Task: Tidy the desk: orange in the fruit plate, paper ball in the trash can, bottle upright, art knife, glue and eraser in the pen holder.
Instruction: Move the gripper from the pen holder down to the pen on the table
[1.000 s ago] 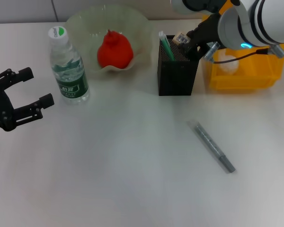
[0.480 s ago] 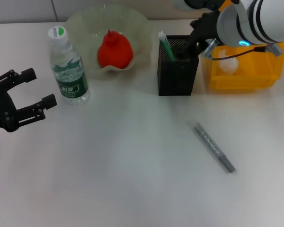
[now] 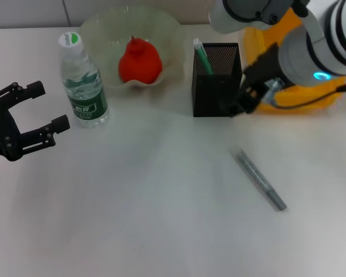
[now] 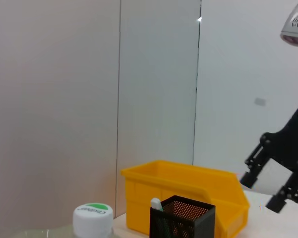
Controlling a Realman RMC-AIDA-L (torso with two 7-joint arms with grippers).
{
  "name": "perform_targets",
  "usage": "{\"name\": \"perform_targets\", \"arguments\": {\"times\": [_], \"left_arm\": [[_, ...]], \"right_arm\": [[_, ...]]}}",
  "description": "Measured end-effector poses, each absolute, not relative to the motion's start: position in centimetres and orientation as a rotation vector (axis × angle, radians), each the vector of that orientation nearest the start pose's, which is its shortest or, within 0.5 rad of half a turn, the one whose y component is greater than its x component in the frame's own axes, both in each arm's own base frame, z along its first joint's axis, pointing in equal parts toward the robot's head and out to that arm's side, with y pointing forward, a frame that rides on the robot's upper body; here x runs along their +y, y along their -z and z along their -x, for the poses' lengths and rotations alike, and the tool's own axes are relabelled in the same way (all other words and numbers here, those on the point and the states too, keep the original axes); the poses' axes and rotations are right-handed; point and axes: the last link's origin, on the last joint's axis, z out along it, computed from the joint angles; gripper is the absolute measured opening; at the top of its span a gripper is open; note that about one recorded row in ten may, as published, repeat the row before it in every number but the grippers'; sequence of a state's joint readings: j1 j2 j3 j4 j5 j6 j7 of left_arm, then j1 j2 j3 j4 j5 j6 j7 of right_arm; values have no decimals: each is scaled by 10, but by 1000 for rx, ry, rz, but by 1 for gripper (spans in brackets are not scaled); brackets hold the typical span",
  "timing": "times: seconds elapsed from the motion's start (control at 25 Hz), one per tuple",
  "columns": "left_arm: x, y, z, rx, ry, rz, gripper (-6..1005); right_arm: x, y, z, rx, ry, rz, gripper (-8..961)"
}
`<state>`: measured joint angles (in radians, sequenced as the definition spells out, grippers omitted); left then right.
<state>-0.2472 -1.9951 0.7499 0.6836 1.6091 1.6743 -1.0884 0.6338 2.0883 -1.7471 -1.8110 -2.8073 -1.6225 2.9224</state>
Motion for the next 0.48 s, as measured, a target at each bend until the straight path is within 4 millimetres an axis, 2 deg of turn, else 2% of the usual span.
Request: {"name": "perform_targets", "arguments": {"times": [0.12,0.4,0.48], "left_arm": [[270,-63,313,-361,876,2442,860],[272,-67,313,-344,868,2445,861],[274,-67,312,-344,865,2448,861]], "right_arm": [[322,1,-78,588,517,2437,698],[325,14,-114,776,714,2427,697],[326,16,-118,803,718,2432,698]]}}
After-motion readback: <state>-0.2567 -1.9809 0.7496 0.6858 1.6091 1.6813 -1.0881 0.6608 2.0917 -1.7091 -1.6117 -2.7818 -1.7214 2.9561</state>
